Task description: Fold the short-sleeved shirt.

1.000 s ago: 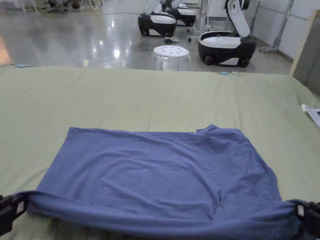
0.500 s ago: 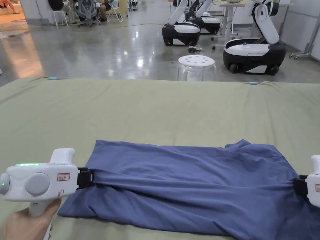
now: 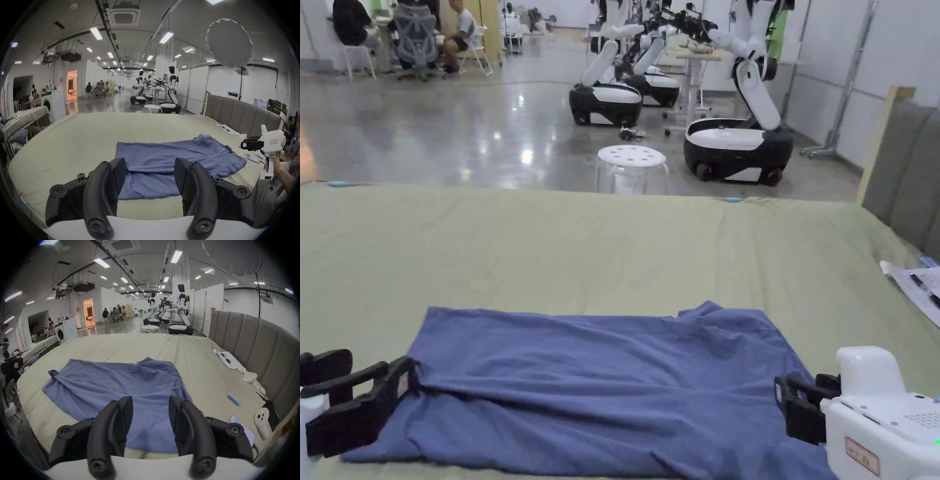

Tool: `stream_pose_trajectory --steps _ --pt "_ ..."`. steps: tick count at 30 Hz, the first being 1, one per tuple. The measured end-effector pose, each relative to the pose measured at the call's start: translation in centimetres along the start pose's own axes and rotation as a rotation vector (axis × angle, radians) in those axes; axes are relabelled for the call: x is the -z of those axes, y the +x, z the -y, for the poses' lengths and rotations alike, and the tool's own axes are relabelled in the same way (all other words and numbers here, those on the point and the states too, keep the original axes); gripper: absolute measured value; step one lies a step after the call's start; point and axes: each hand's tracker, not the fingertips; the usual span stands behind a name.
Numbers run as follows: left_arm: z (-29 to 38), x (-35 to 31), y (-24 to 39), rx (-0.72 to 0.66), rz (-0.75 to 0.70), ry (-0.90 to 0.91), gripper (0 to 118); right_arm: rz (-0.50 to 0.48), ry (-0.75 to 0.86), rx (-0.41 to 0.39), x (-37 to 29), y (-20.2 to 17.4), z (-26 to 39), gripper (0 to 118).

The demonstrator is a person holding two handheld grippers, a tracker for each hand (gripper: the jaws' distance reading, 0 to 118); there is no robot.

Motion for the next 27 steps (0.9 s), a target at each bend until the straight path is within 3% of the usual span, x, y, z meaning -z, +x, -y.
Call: stream_pose_trajectory --steps 2,4,6,7,11,18,21,24,27 --pt "0.8 -1.6 1.4 0.032 -0.024 0.011 54 -0.02 -0.003 0.004 -1.5 -0.9 0.8 47" --pt "1.5 -2.6 2.3 0.047 -0.052 0.02 15 -0.026 -0.001 0.003 -2.5 -1.8 1.8 27" --pt "2.5 -3.3 2.9 0.036 -0.073 0.031 10 -0.017 -0.001 -0.025 -3.3 -2.9 2.8 0" --pt "2.8 -3.8 2.9 0.02 -0.071 0.035 4 -0.006 0.001 -0.04 -3.0 -3.0 3.2 0" --pt "3.9 -4.1 1.1 -0.052 -0.039 0.015 3 -0.029 -0.007 -0.021 -3.5 -3.5 4.3 0" --pt "3.4 -2.6 -0.8 -0.044 -0.067 -0.035 3 -0.046 -0.002 0.023 -4.4 -3.3 3.2 0" --pt "3.3 0.4 -2.0 -0.059 -0.029 -0.164 5 -0.074 -0.002 0.045 -4.7 -2.9 2.7 0" --pt "3.7 5.3 -3.5 -0.073 -0.042 -0.306 49 -0.089 0.001 0.071 -4.7 -2.5 2.5 0" --pt "4.8 10.4 -6.0 -0.181 -0.053 -0.431 51 -0.094 0.001 0.092 -4.8 -2.1 2.6 0"
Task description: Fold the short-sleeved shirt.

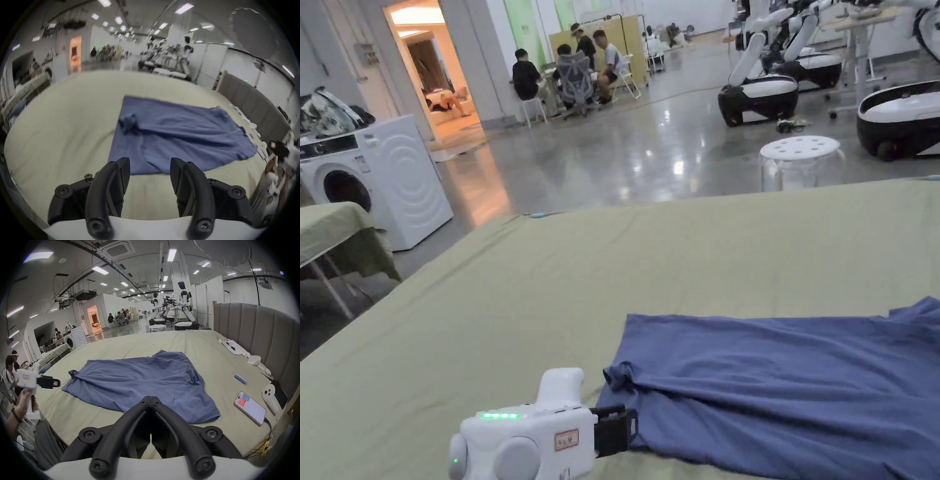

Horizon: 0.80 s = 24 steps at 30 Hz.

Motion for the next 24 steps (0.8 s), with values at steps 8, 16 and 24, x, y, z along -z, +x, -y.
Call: stream_pose_trajectory --steps 8,16,24 --pt "-2.0 6.9 -2.5 -0.035 -0.094 -0.137 47 0.046 -0.066 0.077 0.8 2.7 1.8 0" --pt "-1.4 8.8 1.2 0.114 -0.193 -0.192 8 0.103 -0.119 0.123 2.7 4.4 3.0 0" --pt "-1.6 8.6 0.2 0.072 -0.169 -0.21 8 0.174 -0.202 0.213 5.8 7.7 3.1 42"
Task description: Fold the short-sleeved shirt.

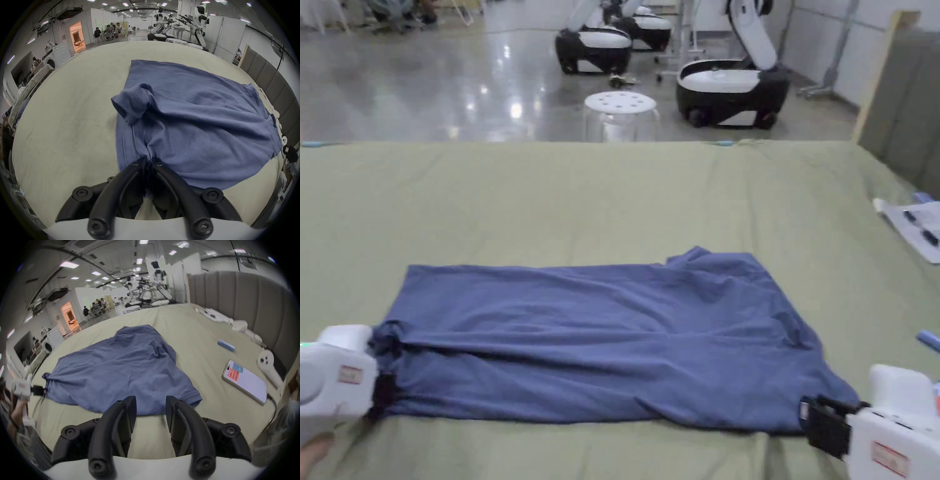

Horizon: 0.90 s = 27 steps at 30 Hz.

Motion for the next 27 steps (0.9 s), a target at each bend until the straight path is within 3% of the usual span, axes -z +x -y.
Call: stream_pose_trajectory --steps 3,8,10,11,16,20,22,25,27 --pt "0.7 -0.8 0.7 0.013 -0.015 0.016 8 0.018 -0.052 0.097 2.1 1.1 -0.6 43" --pt "0.8 -1.1 0.9 0.015 -0.01 0.022 8 0.044 -0.112 0.053 5.4 1.6 0.0 39" --pt "1.0 -1.7 1.2 0.004 0.001 0.017 8 0.068 -0.086 0.008 5.2 1.1 0.0 13" --pt "1.0 -1.8 1.2 0.0 0.003 0.019 8 0.056 -0.089 0.014 5.5 1.2 0.0 6" --pt "1.6 -2.6 0.3 0.006 0.049 0.058 7 0.028 -0.086 0.009 5.5 1.9 -0.5 6" --pt "2.4 -7.7 -1.7 -0.041 0.119 0.227 6 0.058 -0.016 -0.015 1.5 2.0 -1.6 6" --pt "2.6 -9.8 -2.3 -0.028 0.159 0.198 6 0.052 -0.008 -0.007 -0.4 2.0 -2.0 6" --pt "4.5 -12.6 -2.3 0.044 0.11 0.209 6 0.081 0.008 -0.085 -3.1 1.7 -1.7 6" --pt "6.7 -14.2 -2.9 0.031 0.136 0.192 6 0.079 0.012 -0.086 -4.9 2.0 -0.9 6"
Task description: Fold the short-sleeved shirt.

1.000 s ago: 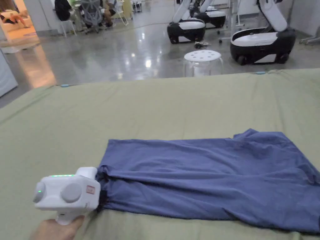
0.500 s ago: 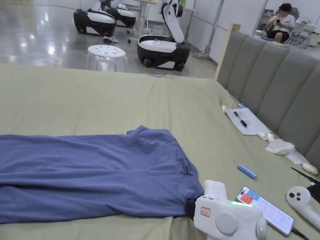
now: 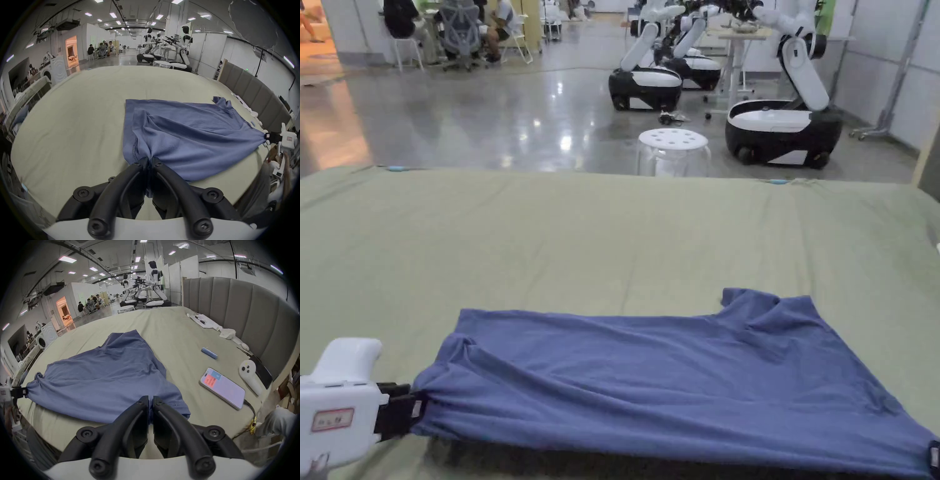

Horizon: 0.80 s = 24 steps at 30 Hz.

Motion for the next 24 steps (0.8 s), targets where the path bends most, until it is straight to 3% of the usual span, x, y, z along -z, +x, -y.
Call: stream_pose_trajectory --steps 4,7,9,11,12,13,16,20,24 --pt "5.3 -2.3 -0.6 -0.048 0.048 -0.036 6 0.002 -0.002 -0.003 -4.1 -0.8 2.6 6" --pt "7.5 -2.3 -0.9 -0.076 0.053 -0.052 6 -0.001 -0.023 -0.067 -4.7 -0.9 4.4 6" --pt "8.2 -2.3 -1.1 -0.1 0.116 -0.019 6 -0.022 0.059 -0.124 -4.4 -0.8 5.6 7" --pt "8.3 -2.3 -1.3 -0.136 0.112 0.018 12 0.005 0.011 -0.158 -3.7 -1.0 5.7 29" --pt "8.1 -2.4 -1.3 -0.154 0.097 0.025 31 0.031 -0.003 -0.182 -3.5 -1.1 5.7 39" --pt "7.9 -2.8 -1.3 -0.164 0.033 0.04 43 0.041 0.001 -0.199 -3.7 -1.4 5.4 40" --pt "7.2 -5.3 -0.4 -0.099 0.041 0.144 48 0.033 0.032 -0.2 -4.9 -1.6 4.7 59" --pt "5.6 -9.7 3.1 0.021 0.002 0.338 54 -0.006 0.144 -0.283 -7.2 -3.9 2.8 64" --pt "4.1 -10.9 6.5 0.081 -0.006 0.453 54 -0.126 0.21 -0.253 -6.5 -7.3 0.3 64"
